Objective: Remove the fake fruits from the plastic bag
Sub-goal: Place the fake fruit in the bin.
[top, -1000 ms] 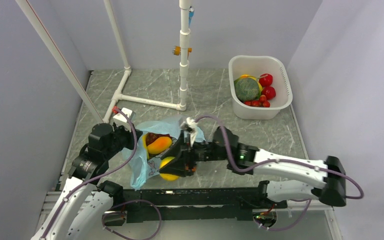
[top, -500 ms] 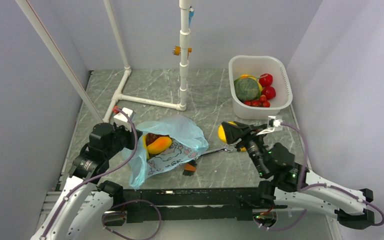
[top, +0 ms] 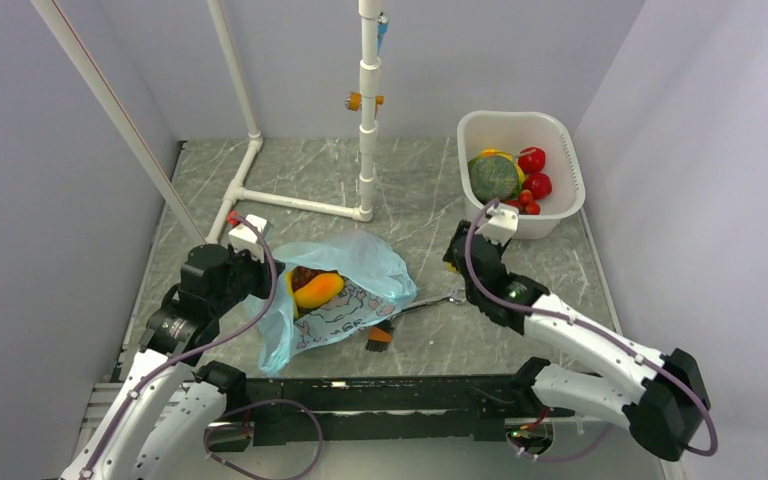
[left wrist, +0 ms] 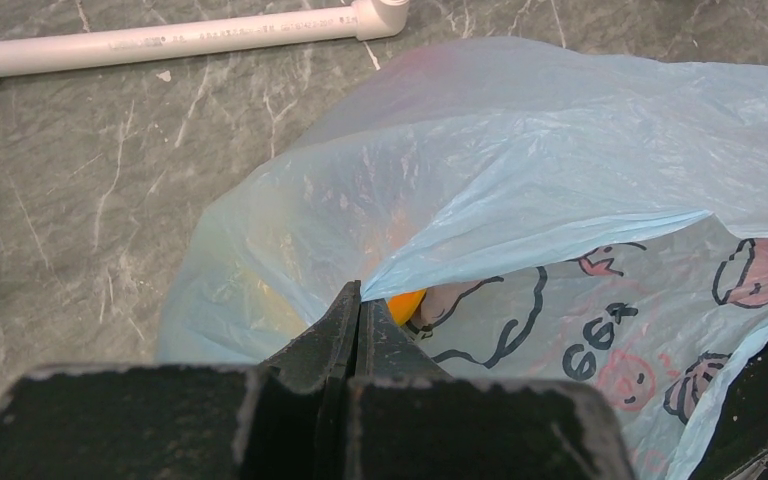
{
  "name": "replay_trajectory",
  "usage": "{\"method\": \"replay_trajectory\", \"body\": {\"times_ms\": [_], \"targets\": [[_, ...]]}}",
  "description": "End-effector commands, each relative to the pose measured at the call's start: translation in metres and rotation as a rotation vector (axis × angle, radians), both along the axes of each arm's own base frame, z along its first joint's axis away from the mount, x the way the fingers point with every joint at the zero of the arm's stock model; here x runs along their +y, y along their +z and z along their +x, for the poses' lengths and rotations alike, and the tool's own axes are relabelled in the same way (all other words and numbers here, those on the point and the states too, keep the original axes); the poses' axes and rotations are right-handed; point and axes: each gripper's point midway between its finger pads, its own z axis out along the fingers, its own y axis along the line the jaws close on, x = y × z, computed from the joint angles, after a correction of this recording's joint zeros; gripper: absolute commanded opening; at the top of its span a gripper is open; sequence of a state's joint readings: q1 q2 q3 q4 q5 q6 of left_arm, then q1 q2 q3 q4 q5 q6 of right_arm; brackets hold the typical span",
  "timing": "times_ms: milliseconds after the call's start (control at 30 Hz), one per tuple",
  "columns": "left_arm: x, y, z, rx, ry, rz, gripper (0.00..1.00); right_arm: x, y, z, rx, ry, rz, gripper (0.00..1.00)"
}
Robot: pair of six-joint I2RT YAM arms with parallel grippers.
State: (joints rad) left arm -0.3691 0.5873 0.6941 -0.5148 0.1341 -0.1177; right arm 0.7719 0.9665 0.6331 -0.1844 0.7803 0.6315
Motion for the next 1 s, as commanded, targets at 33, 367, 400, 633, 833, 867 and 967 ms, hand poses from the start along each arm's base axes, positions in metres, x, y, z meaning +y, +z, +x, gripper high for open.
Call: {"method": "replay_trajectory", "body": {"times_ms": [33, 367, 400, 633, 833, 867, 967], "targets": [[0.001, 0.01, 0.005, -0.021, 0.011, -0.003, 0.0, -0.016, 0.067, 0.051, -0.107, -0.155, 0.018, 0.0], [0.0, 0.012, 0.004, -0.026, 0.006, -0.005, 0.0, -0.102, 0.081, 0.126, -0.075, -0.39, 0.082, 0.0], [0.0, 0.012, 0.004, -0.027, 0.007, -0.005, 0.0, -0.11, 0.081, 0.132, -0.074, -0.401, 0.098, 0.0], [0.001, 0.012, 0.004, -0.029, 0.008, -0.006, 0.0, -0.139, 0.044, 0.172, 0.014, -0.411, 0.104, 0.04], [0.001, 0.01, 0.005, -0.021, 0.01, 0.0, 0.0, -0.128, 0.009, 0.192, 0.135, -0.341, 0.091, 0.08], [0.001, 0.01, 0.005, -0.021, 0.01, 0.0, 0.0, -0.126, 0.003, 0.194, 0.15, -0.335, 0.094, 0.09], [0.001, 0.01, 0.004, -0.022, 0.012, -0.001, 0.0, -0.121, -0.01, 0.199, 0.179, -0.312, 0.091, 0.18]]}}
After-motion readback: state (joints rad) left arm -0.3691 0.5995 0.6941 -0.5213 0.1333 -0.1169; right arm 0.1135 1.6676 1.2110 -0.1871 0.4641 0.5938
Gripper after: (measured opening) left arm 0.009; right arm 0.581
